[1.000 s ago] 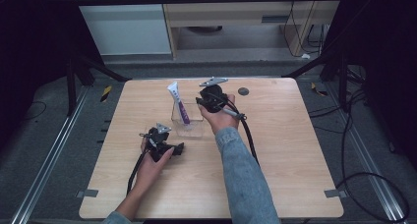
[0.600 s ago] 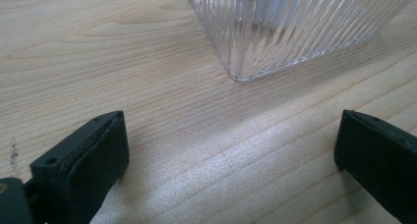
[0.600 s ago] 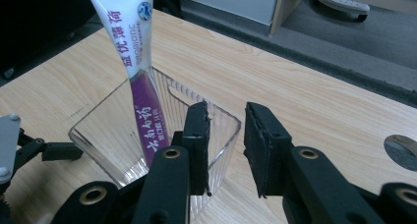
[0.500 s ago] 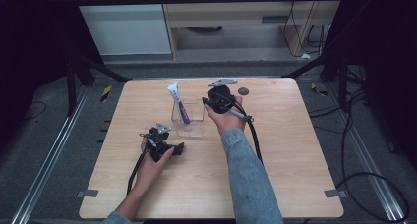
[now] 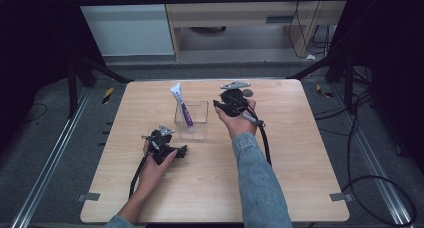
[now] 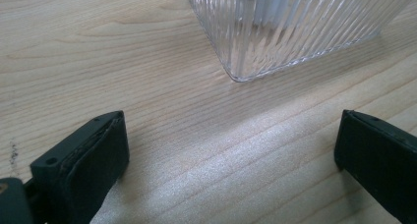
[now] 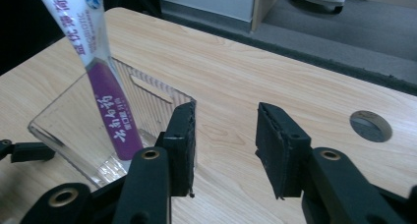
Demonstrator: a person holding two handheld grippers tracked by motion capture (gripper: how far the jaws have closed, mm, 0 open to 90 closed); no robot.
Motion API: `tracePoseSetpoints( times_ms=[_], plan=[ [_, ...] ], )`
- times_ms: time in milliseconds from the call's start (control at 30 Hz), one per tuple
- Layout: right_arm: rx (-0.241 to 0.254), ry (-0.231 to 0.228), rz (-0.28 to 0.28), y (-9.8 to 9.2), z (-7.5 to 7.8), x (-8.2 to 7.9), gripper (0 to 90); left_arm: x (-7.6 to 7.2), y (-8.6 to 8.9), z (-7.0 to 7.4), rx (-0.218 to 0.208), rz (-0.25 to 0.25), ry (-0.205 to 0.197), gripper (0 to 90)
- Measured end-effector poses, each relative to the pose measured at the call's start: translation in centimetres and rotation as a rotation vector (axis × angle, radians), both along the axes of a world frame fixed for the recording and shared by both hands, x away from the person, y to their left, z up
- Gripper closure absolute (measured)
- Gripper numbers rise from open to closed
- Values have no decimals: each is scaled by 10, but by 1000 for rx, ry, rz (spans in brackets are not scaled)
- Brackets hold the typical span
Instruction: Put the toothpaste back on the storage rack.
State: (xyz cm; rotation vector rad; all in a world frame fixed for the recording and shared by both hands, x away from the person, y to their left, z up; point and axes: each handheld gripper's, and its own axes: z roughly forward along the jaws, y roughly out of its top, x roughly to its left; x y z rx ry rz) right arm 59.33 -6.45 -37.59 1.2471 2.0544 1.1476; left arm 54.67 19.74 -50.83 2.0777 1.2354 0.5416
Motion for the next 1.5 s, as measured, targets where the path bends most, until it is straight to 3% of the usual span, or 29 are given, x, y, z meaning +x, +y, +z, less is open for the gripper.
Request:
tracePoseSetpoints(
  times_ms=[300, 533, 633, 900, 1100, 1267, 1500],
  plan=[
    [0, 3, -27, -10, -2, -1, 505, 0, 0, 0, 0, 1, 0, 0],
    [5, 5, -46, -17, -5, 0, 345, 0, 0, 0, -2, 2, 1, 0],
    [-22, 3, -66, -20, -7, 1, 260, 0, 0, 0, -3, 4, 0, 0],
    [-52, -13, -99, -30, -7, 0, 148, 0, -1, 0, -4, 4, 0, 0],
    [-75, -20, -102, -38, -8, -1, 114, 0, -1, 0, -4, 4, 0, 0],
    [-129, 1, -123, -48, -13, 0, 115, 0, 0, 0, -1, 3, 0, 0],
    [-131, -9, -156, -65, -26, -2, 127, 0, 0, 0, -1, 3, 1, 0]
  ],
)
